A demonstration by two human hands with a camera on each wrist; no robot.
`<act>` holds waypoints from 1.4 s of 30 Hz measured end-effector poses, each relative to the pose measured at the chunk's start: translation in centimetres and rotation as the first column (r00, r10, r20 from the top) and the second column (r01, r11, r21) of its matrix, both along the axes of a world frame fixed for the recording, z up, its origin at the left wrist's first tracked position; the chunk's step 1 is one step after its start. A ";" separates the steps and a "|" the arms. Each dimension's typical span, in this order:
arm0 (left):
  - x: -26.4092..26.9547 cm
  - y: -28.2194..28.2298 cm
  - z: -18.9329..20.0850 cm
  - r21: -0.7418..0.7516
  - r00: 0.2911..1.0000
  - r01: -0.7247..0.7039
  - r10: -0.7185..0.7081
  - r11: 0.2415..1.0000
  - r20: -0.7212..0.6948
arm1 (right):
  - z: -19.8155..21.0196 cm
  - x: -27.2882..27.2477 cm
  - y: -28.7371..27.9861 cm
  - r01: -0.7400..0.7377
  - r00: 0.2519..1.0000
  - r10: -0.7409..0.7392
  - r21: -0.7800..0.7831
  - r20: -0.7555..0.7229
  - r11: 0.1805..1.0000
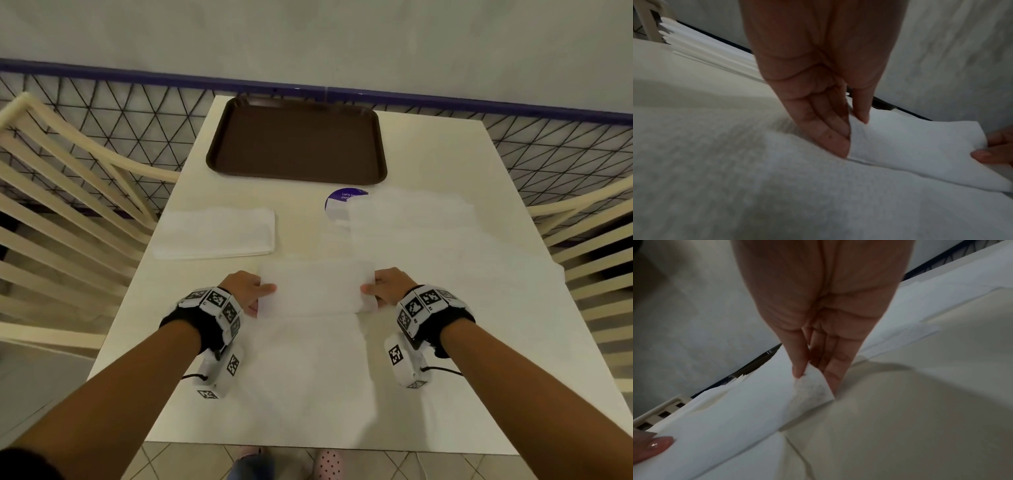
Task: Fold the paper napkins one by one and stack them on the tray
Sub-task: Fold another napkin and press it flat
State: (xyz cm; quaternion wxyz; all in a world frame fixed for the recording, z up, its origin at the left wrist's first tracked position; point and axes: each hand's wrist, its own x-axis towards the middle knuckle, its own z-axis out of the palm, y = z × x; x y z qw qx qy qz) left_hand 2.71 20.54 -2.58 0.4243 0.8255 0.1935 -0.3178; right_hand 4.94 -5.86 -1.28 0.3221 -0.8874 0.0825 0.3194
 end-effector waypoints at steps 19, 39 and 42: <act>0.2 -0.7 0.2 0.193 0.998 0.065 -0.059 0.979 -0.037 | -1.4 1.5 0.6 -0.030 0.998 0.039 -0.161 0.052 0.987; -1.8 -5.8 1.0 0.809 0.645 0.437 -0.764 0.393 0.023 | -1.8 1.9 1.1 0.009 0.998 0.005 -0.212 0.066 0.977; -2.5 -6.1 0.9 0.747 0.729 0.411 -0.680 0.523 0.076 | -1.7 1.9 1.2 0.024 0.998 -0.010 -0.202 0.067 0.979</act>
